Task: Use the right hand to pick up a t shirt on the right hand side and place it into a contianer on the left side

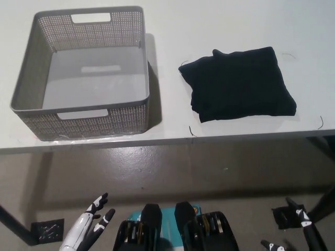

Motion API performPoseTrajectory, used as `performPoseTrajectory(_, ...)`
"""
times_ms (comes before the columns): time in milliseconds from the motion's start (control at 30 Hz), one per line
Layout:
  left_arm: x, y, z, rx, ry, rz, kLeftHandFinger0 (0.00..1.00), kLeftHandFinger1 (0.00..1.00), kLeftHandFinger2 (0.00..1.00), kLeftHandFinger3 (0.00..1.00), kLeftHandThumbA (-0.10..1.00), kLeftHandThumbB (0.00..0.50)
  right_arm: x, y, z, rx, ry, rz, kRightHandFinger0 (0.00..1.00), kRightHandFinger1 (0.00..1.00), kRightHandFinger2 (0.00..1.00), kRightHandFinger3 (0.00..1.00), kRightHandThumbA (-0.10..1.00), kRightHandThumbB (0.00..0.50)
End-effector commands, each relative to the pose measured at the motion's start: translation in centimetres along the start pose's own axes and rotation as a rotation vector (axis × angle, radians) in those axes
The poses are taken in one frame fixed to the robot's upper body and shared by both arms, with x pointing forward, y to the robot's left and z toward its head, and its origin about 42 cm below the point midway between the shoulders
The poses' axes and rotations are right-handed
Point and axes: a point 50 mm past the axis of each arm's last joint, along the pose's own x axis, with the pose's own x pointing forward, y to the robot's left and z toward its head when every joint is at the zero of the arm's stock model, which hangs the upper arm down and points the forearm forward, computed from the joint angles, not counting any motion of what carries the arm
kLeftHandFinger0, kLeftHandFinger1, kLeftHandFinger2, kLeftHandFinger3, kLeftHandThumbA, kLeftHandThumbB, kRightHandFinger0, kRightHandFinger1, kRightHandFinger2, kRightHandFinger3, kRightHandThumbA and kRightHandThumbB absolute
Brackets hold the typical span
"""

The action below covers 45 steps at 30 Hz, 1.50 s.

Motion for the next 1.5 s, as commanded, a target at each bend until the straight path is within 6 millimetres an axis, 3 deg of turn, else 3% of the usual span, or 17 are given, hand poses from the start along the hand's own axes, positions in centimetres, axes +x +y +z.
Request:
performPoseTrajectory(0, 0.0, 1.1, 0.6, 0.065, -0.074, 0.022, 0.92, 0.96, 1.0, 1.0, 1.0, 0.314, 1.0, -1.9, 4.2, -0.211, -0.181, -0.127, 1.0, 1.0, 1.0, 1.0, 0.83, 0.316)
performPoseTrajectory(33, 0.1, 1.1, 0.5, 0.048, -0.082, 0.025, 0.9, 0.94, 1.0, 1.0, 1.0, 0.322, 2.3, -2.8, 6.5, -0.293, -0.224, -0.192, 1.0, 1.0, 1.0, 1.0, 0.82, 0.381)
performPoseTrajectory(133, 0.4, 1.2, 0.6, 0.036, -0.091, 0.034, 0.87, 0.92, 1.0, 1.0, 1.0, 0.322, 3.6, -3.5, 8.3, -0.332, -0.249, -0.224, 1.0, 1.0, 1.0, 1.0, 0.8, 0.409)
performPoseTrajectory(233, 0.5, 1.2, 0.7, 0.034, -0.092, 0.037, 0.86, 0.91, 1.0, 1.0, 1.0, 0.319, 6.1, -5.0, 11.4, -0.407, -0.305, -0.263, 1.0, 1.0, 1.0, 1.0, 0.82, 0.462)
performPoseTrajectory(333, 0.6, 1.4, 0.9, 0.05, -0.092, 0.037, 0.87, 0.93, 1.0, 1.0, 1.0, 0.294, 7.8, -5.7, 13.2, -0.434, -0.31, -0.276, 1.0, 1.0, 1.0, 1.0, 0.82, 0.485)
performPoseTrajectory(367, 0.6, 1.4, 0.8, 0.046, -0.089, 0.037, 0.86, 0.93, 1.0, 1.0, 1.0, 0.3, 9.2, -6.0, 14.4, -0.453, -0.323, -0.275, 1.0, 1.0, 1.0, 1.0, 0.81, 0.497)
performPoseTrajectory(467, 0.7, 1.2, 0.8, 0.048, -0.091, 0.03, 0.89, 0.95, 1.0, 1.0, 1.0, 0.312, 11.0, -6.4, 15.8, -0.492, -0.337, -0.274, 1.0, 1.0, 1.0, 1.0, 0.83, 0.5)
performPoseTrajectory(600, 0.4, 1.1, 0.7, 0.046, -0.094, 0.033, 0.89, 0.94, 1.0, 1.0, 1.0, 0.311, 13.3, -6.0, 17.6, -0.519, -0.347, -0.26, 1.0, 1.0, 1.0, 1.0, 0.76, 0.5)
performPoseTrajectory(700, 0.4, 1.2, 0.6, 0.049, -0.094, 0.032, 0.88, 0.93, 1.0, 1.0, 1.0, 0.289, 14.2, -5.7, 18.3, -0.542, -0.343, -0.252, 1.0, 1.0, 1.0, 1.0, 0.78, 0.5)
performPoseTrajectory(800, 0.5, 1.2, 0.6, 0.046, -0.095, 0.029, 0.86, 0.92, 1.0, 1.0, 1.0, 0.308, 16.1, -5.4, 18.9, -0.572, -0.35, -0.246, 1.0, 1.0, 1.0, 1.0, 0.8, 0.5)
performPoseTrajectory(900, 0.5, 1.2, 0.7, 0.064, -0.091, 0.028, 0.87, 0.93, 1.0, 1.0, 1.0, 0.302, 17.2, -5.2, 19.2, -0.586, -0.344, -0.24, 1.0, 1.0, 1.0, 1.0, 0.78, 0.5)
performPoseTrajectory(1000, 0.6, 1.3, 0.8, 0.053, -0.103, 0.023, 0.88, 0.94, 1.0, 1.0, 1.0, 0.286, 18.6, -5.0, 19.6, -0.625, -0.335, -0.229, 1.0, 1.0, 1.0, 1.0, 0.82, 0.5)
performPoseTrajectory(1167, 0.9, 1.4, 0.9, 0.054, -0.098, 0.026, 0.86, 0.92, 1.0, 1.0, 1.0, 0.318, 21.0, -4.2, 19.9, -0.66, -0.319, -0.214, 1.0, 1.0, 1.0, 1.0, 0.76, 0.491)
performPoseTrajectory(1467, 1.2, 1.4, 1.1, 0.059, -0.114, 0.021, 0.89, 0.93, 1.0, 1.0, 1.0, 0.299, 23.1, -3.6, 18.9, -0.69, -0.273, -0.164, 1.0, 1.0, 1.0, 1.0, 0.89, 0.5)
